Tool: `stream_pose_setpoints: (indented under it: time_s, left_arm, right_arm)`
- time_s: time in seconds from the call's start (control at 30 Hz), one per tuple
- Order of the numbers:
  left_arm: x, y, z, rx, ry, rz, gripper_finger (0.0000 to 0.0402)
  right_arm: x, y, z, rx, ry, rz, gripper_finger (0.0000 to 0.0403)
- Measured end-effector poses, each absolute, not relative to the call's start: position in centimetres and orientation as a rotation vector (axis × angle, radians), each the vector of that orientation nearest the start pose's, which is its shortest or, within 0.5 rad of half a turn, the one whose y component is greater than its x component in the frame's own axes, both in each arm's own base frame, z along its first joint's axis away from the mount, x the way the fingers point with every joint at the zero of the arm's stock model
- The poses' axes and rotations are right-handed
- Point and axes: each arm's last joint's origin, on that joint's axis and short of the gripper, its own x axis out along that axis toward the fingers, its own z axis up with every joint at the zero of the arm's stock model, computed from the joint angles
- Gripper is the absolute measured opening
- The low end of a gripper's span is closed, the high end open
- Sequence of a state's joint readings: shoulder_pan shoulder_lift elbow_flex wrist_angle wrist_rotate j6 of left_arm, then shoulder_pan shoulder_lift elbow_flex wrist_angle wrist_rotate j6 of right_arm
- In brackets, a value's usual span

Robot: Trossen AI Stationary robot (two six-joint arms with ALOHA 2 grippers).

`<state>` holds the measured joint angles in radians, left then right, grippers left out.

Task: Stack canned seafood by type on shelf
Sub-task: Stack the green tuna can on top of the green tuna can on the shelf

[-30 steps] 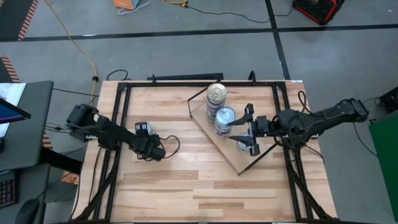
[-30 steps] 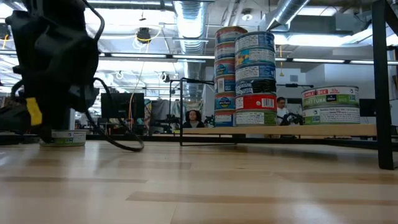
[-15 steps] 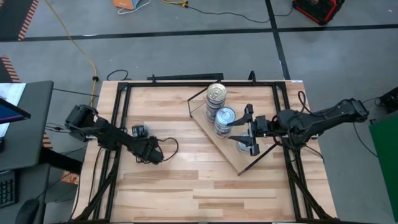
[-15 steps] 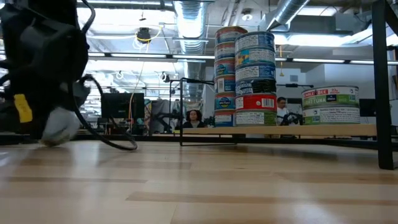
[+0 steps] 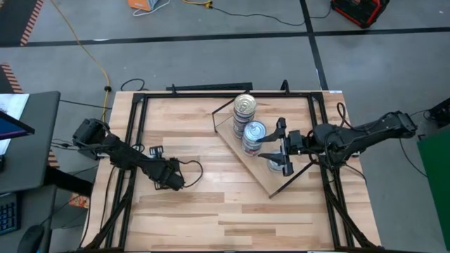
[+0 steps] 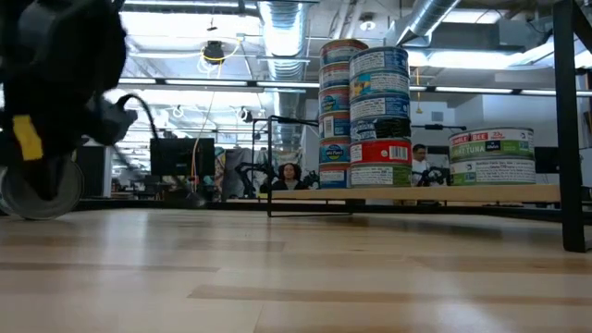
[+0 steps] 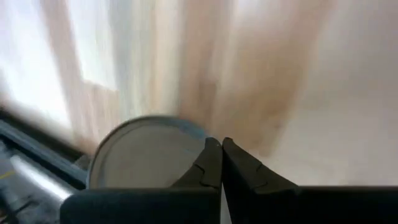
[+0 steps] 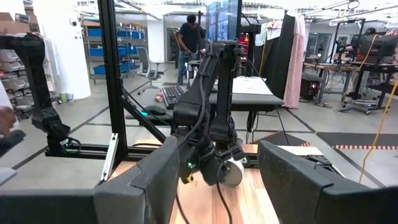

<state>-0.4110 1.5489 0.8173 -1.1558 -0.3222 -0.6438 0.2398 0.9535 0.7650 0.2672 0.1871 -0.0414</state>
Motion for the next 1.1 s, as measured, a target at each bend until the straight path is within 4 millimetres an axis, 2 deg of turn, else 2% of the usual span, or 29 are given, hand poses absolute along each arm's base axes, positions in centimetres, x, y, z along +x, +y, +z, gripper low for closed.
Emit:
stream_pose_setpoints:
  time_s: [0.2, 0.33, 0.47, 0.67, 0.9, 1.1]
  left_arm:
    - [22.1, -8.6, 19.7, 0.146, 1.534, 0.452, 0.0003]
    - [22.6, -8.0, 22.9, 0.213, 1.504, 0.574, 0.0026]
    - [22.1, -6.2, 25.7, 0.236, 1.43, 0.685, 0.007]
    - [19.9, -1.9, 28.5, -0.032, 1.289, 0.749, 0.0155]
    - [17.0, 2.0, 29.1, -0.31, 1.163, 0.809, 0.0255]
    - [16.3, 3.7, 26.5, -0.389, 1.189, 0.802, 0.0302]
  right_arm:
    - [21.0, 4.6, 33.9, -0.012, -0.078, 0.051, 0.0245]
    - [21.1, 4.6, 33.9, -0.011, -0.074, 0.051, 0.0245]
    - [21.1, 4.6, 33.9, -0.02, -0.072, 0.051, 0.0245]
    - [21.1, 4.8, 33.8, -0.047, -0.065, 0.061, 0.0245]
    - [21.1, 4.8, 33.8, -0.063, -0.068, 0.058, 0.0245]
    - [21.0, 4.7, 34.0, -0.061, -0.088, 0.058, 0.0245]
